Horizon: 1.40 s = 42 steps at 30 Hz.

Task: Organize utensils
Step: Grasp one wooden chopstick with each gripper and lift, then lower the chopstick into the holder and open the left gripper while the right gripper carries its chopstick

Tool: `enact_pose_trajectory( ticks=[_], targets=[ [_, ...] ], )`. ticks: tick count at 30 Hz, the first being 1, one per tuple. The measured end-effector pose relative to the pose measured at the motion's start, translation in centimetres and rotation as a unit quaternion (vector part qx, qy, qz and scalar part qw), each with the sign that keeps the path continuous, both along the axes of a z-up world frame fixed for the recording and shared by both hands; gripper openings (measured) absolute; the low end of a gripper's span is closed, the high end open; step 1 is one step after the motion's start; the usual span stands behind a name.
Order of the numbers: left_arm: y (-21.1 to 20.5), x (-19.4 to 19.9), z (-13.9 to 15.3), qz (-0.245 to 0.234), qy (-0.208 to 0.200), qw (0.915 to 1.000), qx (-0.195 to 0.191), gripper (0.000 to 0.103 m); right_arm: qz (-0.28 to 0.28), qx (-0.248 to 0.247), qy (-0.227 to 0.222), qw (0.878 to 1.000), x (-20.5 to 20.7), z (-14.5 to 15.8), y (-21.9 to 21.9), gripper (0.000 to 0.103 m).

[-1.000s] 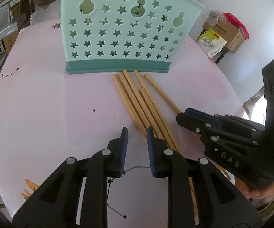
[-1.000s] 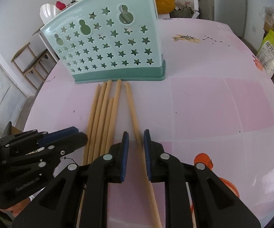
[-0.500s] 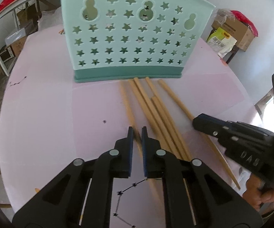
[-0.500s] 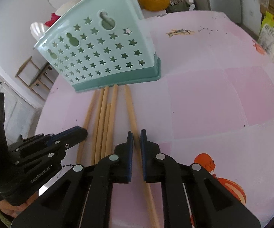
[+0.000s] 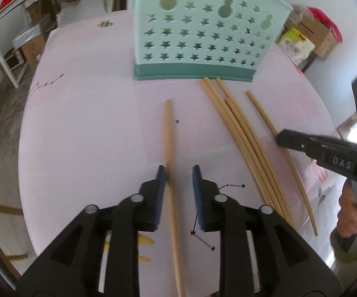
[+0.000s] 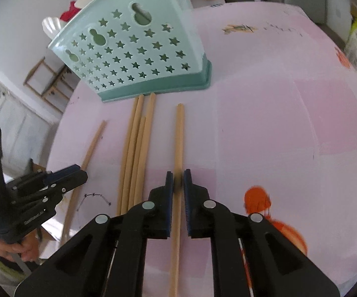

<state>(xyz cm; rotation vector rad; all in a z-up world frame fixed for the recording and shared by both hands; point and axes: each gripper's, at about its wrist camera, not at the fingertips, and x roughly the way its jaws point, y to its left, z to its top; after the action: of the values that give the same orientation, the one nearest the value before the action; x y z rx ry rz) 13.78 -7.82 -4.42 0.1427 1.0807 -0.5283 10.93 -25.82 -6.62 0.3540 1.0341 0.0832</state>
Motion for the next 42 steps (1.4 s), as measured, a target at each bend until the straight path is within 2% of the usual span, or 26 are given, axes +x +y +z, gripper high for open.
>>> enact_pose_trajectory(
  ticks=[3,8,11,13,14,15,18,21,25,28,32,34,38,42],
  targets=[
    [-1.2,1.0,0.1,-0.015,-0.009,0.9996,0.023,0.022,0.013,-0.022,0.004,1.000,1.1,0.3,0.5,0.015],
    [-2.5,3.6,0.2,-0.013,-0.007,0.9993,0.036,0.021,0.018,-0.054,0.006,0.998,2.7,0.6,0.7,0.014],
    [-3.0,4.5,0.1,-0.014,-0.019,0.9985,0.049,0.015,0.017,-0.066,0.005,0.998,3.4,0.7,0.8,0.013],
    [-3.1,4.8,0.1,-0.013,-0.025,0.9982,0.053,0.010,0.015,-0.079,0.004,0.997,4.0,0.7,0.9,0.008],
    [-3.1,4.9,0.1,-0.012,-0.027,0.9981,0.054,0.005,0.013,-0.080,0.003,0.997,4.1,0.7,0.8,0.008],
    [-3.0,5.1,0.1,-0.010,-0.028,0.9982,0.052,0.004,0.010,-0.074,0.002,0.997,4.0,0.7,0.7,0.007],
    [-2.2,5.5,0.3,0.001,-0.017,0.9994,0.029,0.004,-0.003,-0.045,-0.003,0.999,4.0,0.9,-0.2,0.007],
    [-1.0,5.0,1.8,0.004,-0.032,0.9995,-0.002,0.004,-0.017,-0.023,-0.029,0.999,3.5,2.3,-1.3,0.007],
    [1.3,3.7,5.8,0.006,-0.059,0.9965,-0.059,0.004,-0.031,-0.005,-0.088,0.996,1.1,5.8,-2.7,0.007],
    [2.9,2.5,9.6,0.004,-0.088,0.9903,-0.108,0.004,-0.041,0.013,-0.128,0.991,-0.5,8.0,-3.7,0.007],
    [4.9,1.6,14.4,0.008,-0.131,0.9772,-0.167,0.004,-0.050,0.036,-0.173,0.983,-2.0,10.5,-4.5,0.007],
    [5.8,1.2,16.8,0.010,-0.155,0.9679,-0.198,0.004,-0.050,0.043,-0.188,0.980,-2.4,11.4,-4.7,0.007],
    [6.2,0.9,20.4,0.008,-0.192,0.9539,-0.230,0.004,-0.052,0.041,-0.208,0.976,-2.9,12.5,-4.9,0.007],
    [5.7,1.3,24.0,0.001,-0.230,0.9394,-0.254,0.004,-0.051,0.063,-0.215,0.973,-3.1,12.6,-5.4,0.007]
  ],
)
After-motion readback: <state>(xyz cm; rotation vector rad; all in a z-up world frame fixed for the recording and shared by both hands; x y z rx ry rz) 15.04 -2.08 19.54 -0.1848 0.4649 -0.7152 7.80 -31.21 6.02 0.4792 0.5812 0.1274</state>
